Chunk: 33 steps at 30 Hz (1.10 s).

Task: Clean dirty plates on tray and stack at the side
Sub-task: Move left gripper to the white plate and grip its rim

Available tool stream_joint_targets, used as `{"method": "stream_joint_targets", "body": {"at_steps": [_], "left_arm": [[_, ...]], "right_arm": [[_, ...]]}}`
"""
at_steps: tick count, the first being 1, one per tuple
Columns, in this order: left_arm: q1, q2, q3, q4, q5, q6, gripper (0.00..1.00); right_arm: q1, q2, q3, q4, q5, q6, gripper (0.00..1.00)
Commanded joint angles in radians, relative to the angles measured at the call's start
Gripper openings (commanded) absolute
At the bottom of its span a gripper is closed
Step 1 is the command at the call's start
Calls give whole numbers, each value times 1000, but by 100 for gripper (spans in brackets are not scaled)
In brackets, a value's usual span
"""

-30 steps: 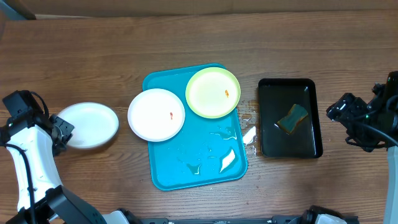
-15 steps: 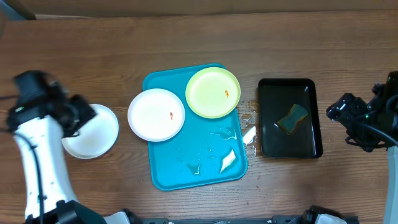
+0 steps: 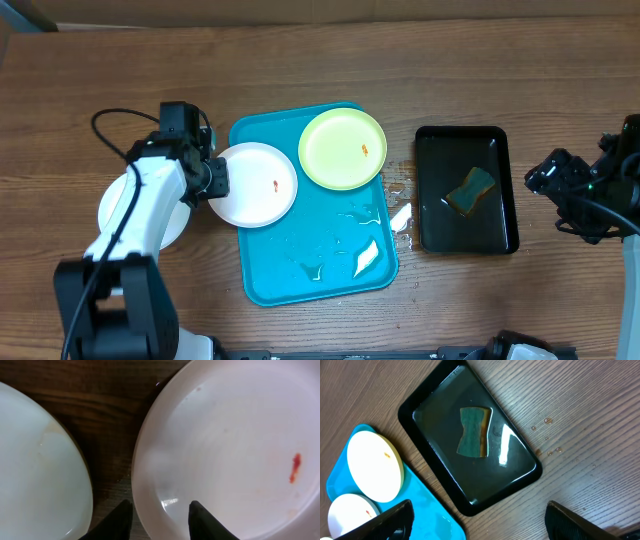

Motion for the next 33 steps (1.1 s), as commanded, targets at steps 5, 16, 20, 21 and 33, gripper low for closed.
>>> {"method": "stream_joint_targets", "body": {"at_steps": [5,16,20,21,33], "left_arm": [[-2,60,2,-33,-13,16,4],[-32,-37,158,-262,108,108,4],[-81,-45,156,-316,71,113,4],[-87,-45,151,-315,44,94,5],[22,13,143,-151,27,3,61]], "right_arm": [[-1,0,-1,2,-5,-7,85],[0,0,-1,21,-27,-8,85],[34,5,-2,38,-63,-28,85],[53,8,-2,43,-82,-48,85],[215,83,-2,43,-72,-82,85]]}}
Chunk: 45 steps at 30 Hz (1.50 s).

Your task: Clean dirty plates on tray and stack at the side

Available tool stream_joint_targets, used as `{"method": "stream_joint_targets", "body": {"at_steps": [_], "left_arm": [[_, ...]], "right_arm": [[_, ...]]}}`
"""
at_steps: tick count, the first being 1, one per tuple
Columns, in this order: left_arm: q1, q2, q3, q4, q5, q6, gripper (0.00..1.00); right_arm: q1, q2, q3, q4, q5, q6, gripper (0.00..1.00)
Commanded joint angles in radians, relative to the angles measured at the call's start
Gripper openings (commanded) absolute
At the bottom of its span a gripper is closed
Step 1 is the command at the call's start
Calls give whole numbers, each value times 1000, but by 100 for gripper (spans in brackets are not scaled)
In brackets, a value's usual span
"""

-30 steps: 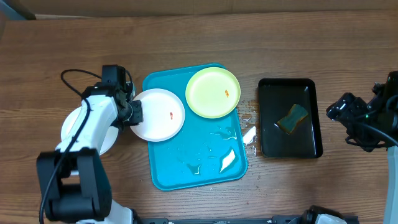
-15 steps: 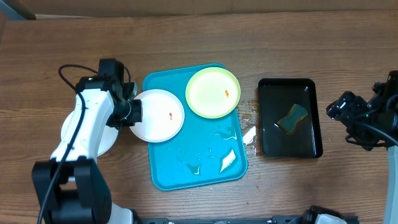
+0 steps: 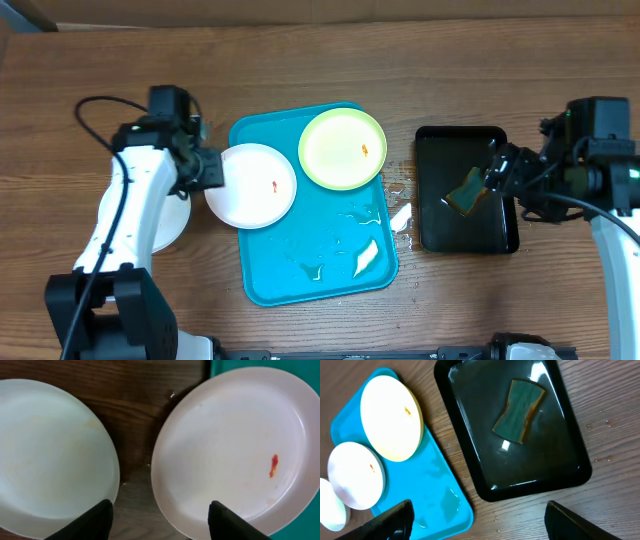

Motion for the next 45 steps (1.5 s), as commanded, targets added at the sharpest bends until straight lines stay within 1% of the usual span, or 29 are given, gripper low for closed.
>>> {"method": "stream_joint_targets", "body": {"at_steps": [1,3,5,8,12,13,14,15,16,19,23,25,28,32,36,40,43,45], "left_arm": [[1,59,0,13,49,51,61],[-3,97,0,13,47,92,58],[-3,150,0,10,39,123,53],[4,198,0,12,36,123,48],[5,230,0,27,51,124,49],[5,233,0,32,51,124,46],[4,233,0,37,51,124,36],[3,233,1,37,55,124,18],[3,233,1,35,56,124,5],[3,232,13,-5,55,124,4],[3,216,55,-100,65,125,4],[1,199,80,-144,112,148,4],[-9,167,91,-180,167,153,4],[-60,149,90,-216,181,135,4],[-129,149,52,-208,174,53,4],[-183,149,-34,-156,144,-68,4],[-200,149,-92,-137,96,-146,4],[-201,149,-114,-129,92,-152,5]], "right_arm": [[6,4,-2,2,-3,-14,85],[6,5,-2,2,-3,-14,85],[6,5,-2,-4,-3,-15,85],[6,5,-2,-16,-3,-15,85],[6,5,-2,-19,-3,-16,85],[6,5,-2,-19,-3,-16,85],[6,5,-2,-19,-3,-16,85],[6,5,-2,-18,-3,-16,85],[6,5,-2,-18,-3,-16,85],[6,5,-1,-18,-3,-16,85],[6,5,-1,-16,-3,-18,85],[6,5,-2,-16,-3,-18,85],[6,5,-2,-13,-3,-18,85],[6,5,-2,2,-3,-18,85],[6,5,-3,22,-3,-18,85],[6,6,-38,77,-4,-18,88],[6,9,-107,134,-4,-18,88],[6,18,-160,174,-7,-18,88]]}}
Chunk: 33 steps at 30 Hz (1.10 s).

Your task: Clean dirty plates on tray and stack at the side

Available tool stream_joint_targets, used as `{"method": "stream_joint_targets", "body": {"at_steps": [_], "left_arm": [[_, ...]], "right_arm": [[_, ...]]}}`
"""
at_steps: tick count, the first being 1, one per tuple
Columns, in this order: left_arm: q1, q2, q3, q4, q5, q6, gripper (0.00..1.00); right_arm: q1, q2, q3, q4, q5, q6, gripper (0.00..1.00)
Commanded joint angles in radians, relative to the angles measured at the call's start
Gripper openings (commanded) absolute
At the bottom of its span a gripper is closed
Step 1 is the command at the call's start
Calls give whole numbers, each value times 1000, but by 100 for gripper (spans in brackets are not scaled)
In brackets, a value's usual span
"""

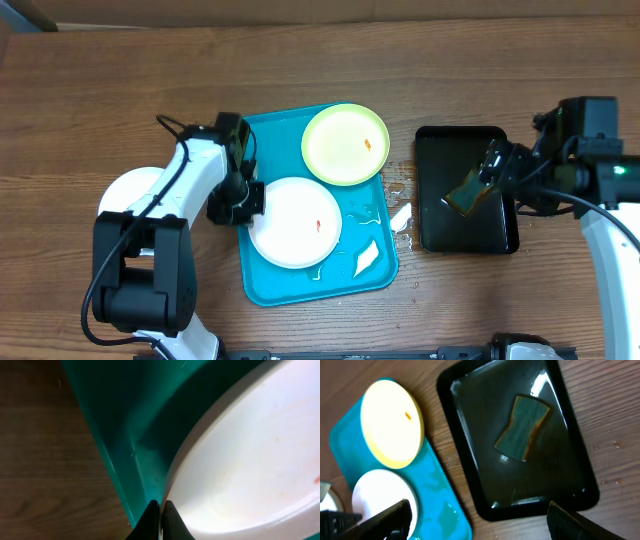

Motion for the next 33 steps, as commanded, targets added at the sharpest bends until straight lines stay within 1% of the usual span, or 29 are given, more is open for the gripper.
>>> {"method": "stream_joint_targets", "body": {"at_steps": [1,4,6,7,10,13,15,18,19,21,23,24,26,33], "left_arm": [[-1,-26,-38,7,-39,-88,8],[-1,-26,-40,7,-31,-87,26],[-2,-26,-40,7,-21,-86,37],[-2,-26,-40,7,-10,-80,38],[-1,-26,-37,6,40,-31,40],[-1,-32,-15,-17,83,37,44],[-1,-50,10,-49,82,53,44],[-1,-105,47,-80,83,55,45],[-1,-130,60,-86,89,58,46],[-1,-185,83,-88,116,61,47],[-1,-240,99,-87,142,61,48],[-1,-298,108,-86,160,61,48],[-1,-351,108,-86,161,60,48],[-1,-506,108,-82,187,61,50]], "right_arm": [[6,15,-89,52,-10,-7,88],[6,45,-161,148,-35,-7,83],[6,68,-199,224,-31,-8,78],[6,82,-213,259,-25,-7,75],[8,153,-226,336,10,-7,67],[19,233,-226,396,82,-4,64],[27,289,-226,412,116,18,59],[37,371,-226,425,155,61,58],[39,393,-226,432,159,64,53],[39,438,-226,444,188,106,38],[39,474,-226,449,211,134,32],[39,500,-226,455,210,132,24],[39,502,-224,437,209,132,4],[43,419,-114,254,206,70,4]]}}
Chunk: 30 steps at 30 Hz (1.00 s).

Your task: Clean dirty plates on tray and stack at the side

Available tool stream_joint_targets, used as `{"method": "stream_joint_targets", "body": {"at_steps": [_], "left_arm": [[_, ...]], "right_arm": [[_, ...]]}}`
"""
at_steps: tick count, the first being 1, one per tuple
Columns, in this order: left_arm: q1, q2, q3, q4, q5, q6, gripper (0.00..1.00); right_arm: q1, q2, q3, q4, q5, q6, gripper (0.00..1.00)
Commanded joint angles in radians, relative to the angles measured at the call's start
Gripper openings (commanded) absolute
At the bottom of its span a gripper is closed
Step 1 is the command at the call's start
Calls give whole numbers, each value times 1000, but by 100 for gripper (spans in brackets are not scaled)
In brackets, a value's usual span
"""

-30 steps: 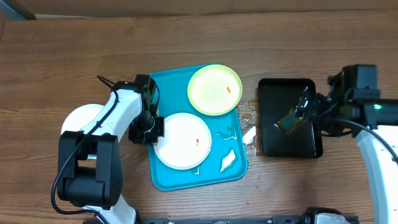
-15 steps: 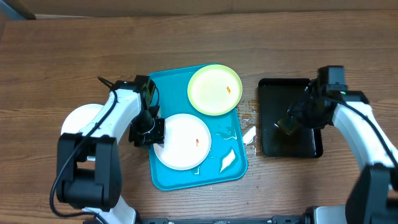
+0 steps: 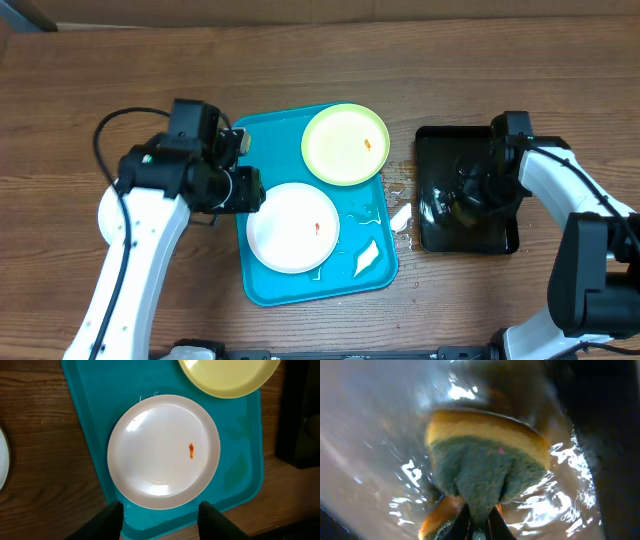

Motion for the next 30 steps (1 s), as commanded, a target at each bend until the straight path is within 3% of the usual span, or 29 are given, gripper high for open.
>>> {"method": "stream_joint_targets", "body": {"at_steps": [1,3,5,11,16,21,23,28,30], "left_arm": [[-1,-74,18,0,40,23,50],[-1,-98,18,0,49,23,50],[-1,-113,18,0,69,23,51],[-1,-128,18,-4,87,24,51],[-1,-128,18,-11,89,39,52],[-1,-128,18,-10,86,42,53],[-1,-128,18,-8,86,42,54],[-1,-128,18,-9,86,45,55],[-1,-128,18,-10,86,45,55]], "right_arm": [[12,-83,80,-63,17,-50,10],[26,-122,89,-92,13,-80,30],[40,-139,88,-119,14,-84,41],[86,-137,3,-100,45,-18,55],[84,-137,-135,-3,159,200,51],[85,-137,-197,76,130,209,24],[85,-137,-186,79,129,177,4],[86,-143,-71,-2,119,33,6],[86,-147,-23,-43,121,20,22]]}}
